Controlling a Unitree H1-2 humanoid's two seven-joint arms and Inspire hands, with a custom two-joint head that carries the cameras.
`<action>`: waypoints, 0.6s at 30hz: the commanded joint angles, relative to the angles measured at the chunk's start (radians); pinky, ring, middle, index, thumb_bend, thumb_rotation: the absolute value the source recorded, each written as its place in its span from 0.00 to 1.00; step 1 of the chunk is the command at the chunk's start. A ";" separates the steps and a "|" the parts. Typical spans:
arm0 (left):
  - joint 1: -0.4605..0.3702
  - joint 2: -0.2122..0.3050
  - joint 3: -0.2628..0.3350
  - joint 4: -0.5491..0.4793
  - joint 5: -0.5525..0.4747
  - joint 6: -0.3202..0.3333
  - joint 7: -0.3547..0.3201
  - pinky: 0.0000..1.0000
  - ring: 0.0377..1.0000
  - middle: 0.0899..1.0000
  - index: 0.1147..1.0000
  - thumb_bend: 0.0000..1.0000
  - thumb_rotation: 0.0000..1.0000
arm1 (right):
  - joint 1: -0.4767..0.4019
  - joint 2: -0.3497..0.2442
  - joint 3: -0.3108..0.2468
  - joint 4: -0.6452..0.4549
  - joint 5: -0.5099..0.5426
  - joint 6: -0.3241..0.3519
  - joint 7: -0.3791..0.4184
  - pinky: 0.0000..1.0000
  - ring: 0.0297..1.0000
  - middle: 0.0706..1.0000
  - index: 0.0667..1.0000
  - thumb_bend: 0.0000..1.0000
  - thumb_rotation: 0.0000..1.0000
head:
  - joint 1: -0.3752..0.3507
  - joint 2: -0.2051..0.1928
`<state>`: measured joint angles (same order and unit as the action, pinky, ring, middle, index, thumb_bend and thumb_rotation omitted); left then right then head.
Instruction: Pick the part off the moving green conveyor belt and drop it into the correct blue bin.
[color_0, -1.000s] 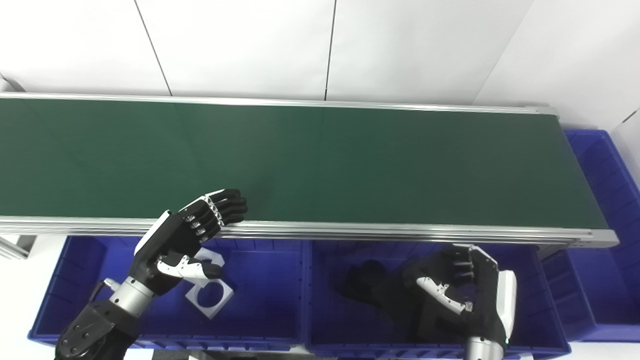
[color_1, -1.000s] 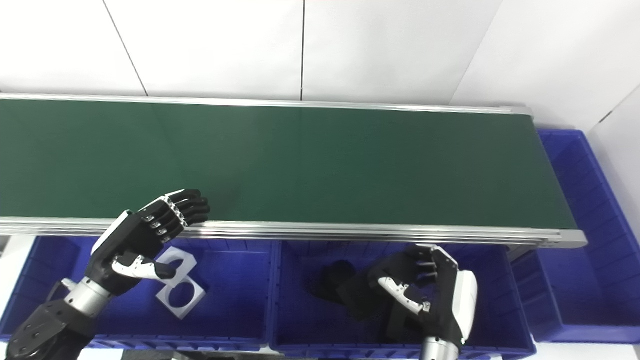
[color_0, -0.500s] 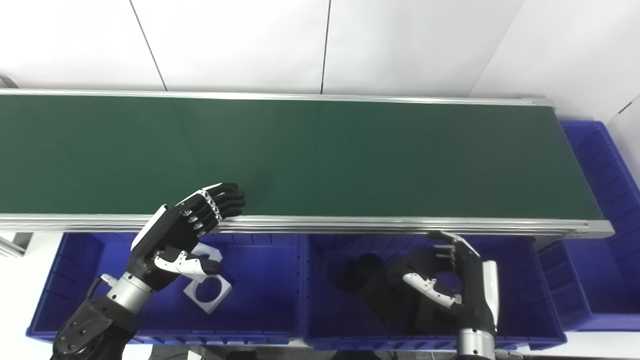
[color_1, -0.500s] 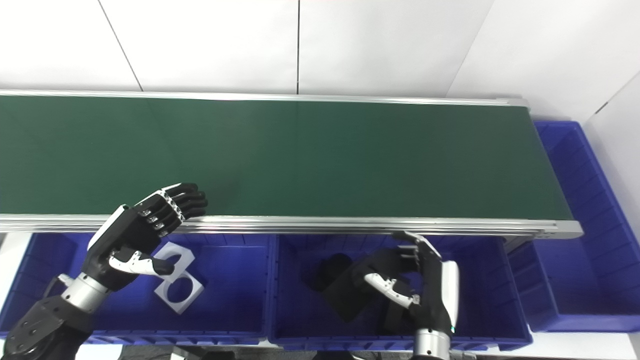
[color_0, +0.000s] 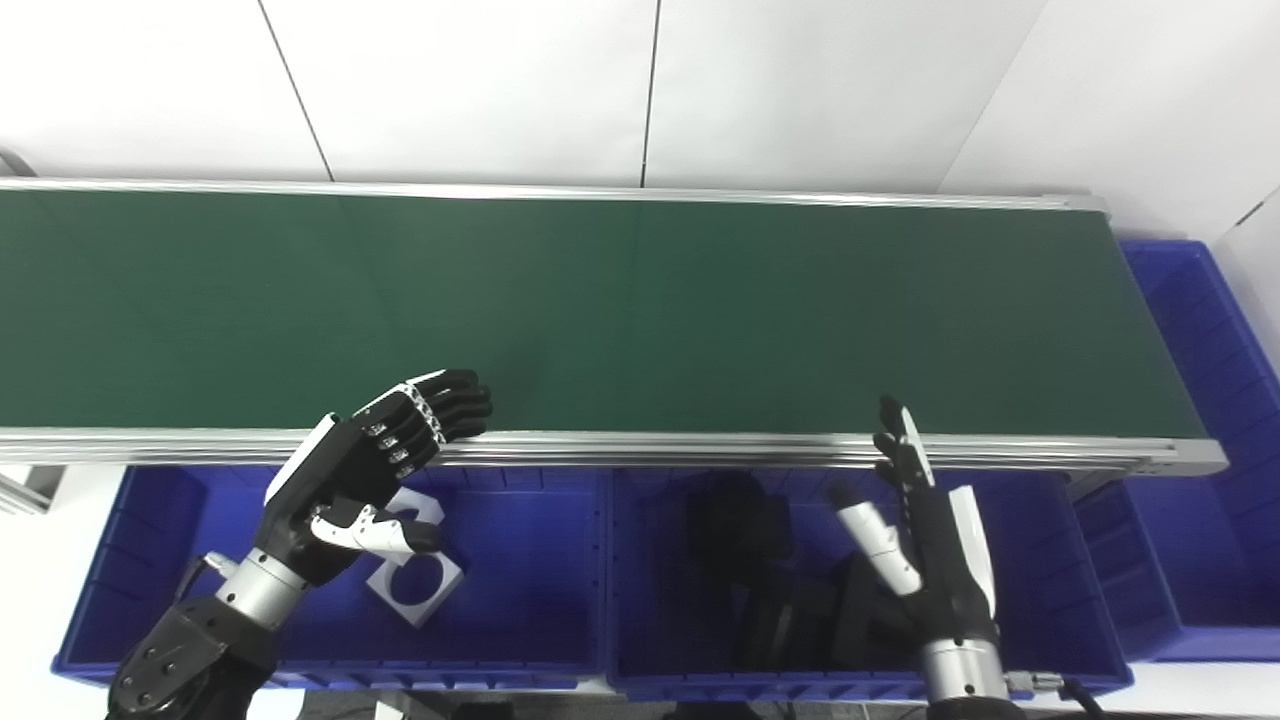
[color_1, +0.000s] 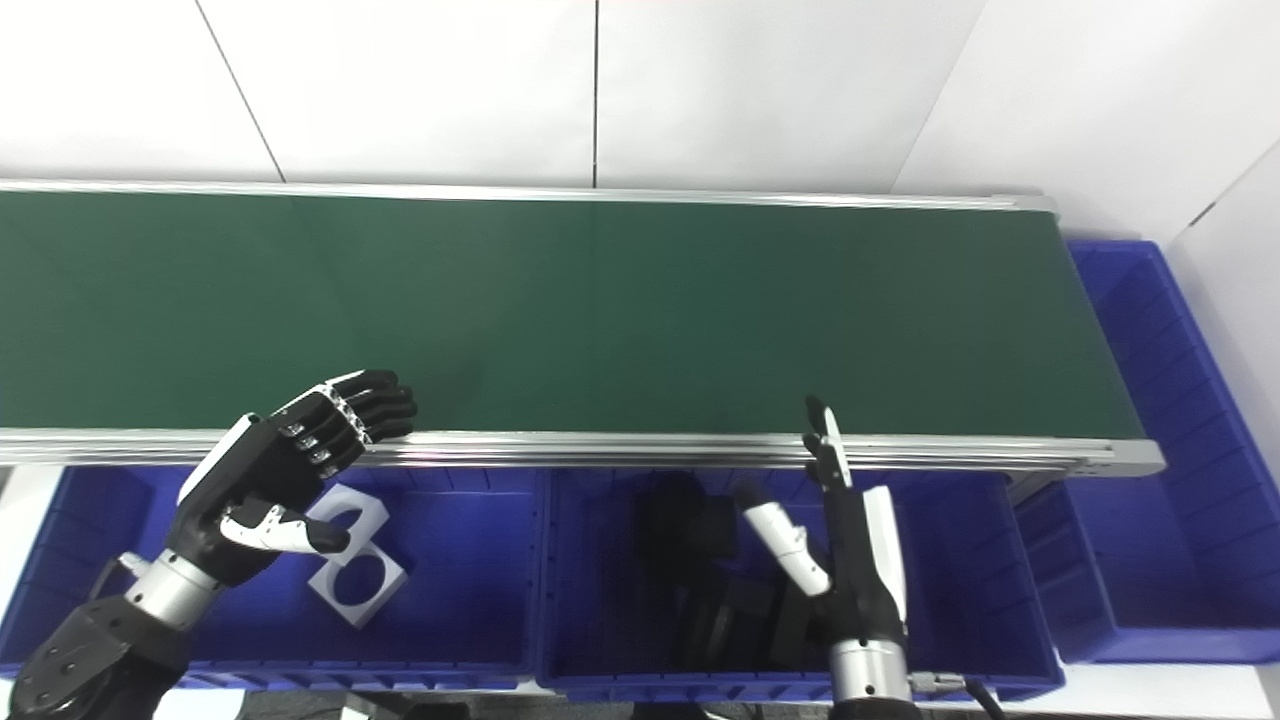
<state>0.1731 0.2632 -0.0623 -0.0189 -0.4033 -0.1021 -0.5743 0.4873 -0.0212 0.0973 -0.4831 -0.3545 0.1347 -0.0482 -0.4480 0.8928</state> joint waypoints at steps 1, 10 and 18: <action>-0.006 -0.001 0.001 -0.021 -0.003 -0.035 -0.008 0.84 0.82 0.80 0.78 1.00 0.18 | -0.022 0.004 0.016 -0.078 0.009 -0.042 0.013 0.87 0.90 0.90 0.95 0.75 1.00 | 0.007 -0.004; 0.008 -0.010 -0.011 -0.026 0.026 -0.047 0.005 0.83 0.83 0.80 0.78 1.00 0.21 | -0.130 0.072 0.142 -0.153 0.034 -0.040 0.055 0.80 0.83 0.82 0.86 0.61 1.00 | 0.074 -0.050; 0.034 -0.037 -0.024 -0.034 0.036 -0.044 0.015 0.84 0.82 0.80 0.78 0.99 0.19 | -0.195 0.091 0.207 0.000 0.086 -0.098 0.053 0.74 0.77 0.79 0.83 0.54 1.00 | 0.133 -0.113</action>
<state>0.2125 0.2309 -0.0848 -0.0216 -0.3606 -0.1169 -0.5609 0.3093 0.0565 0.2974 -0.4841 -0.2880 0.1062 0.0049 -0.3162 0.7794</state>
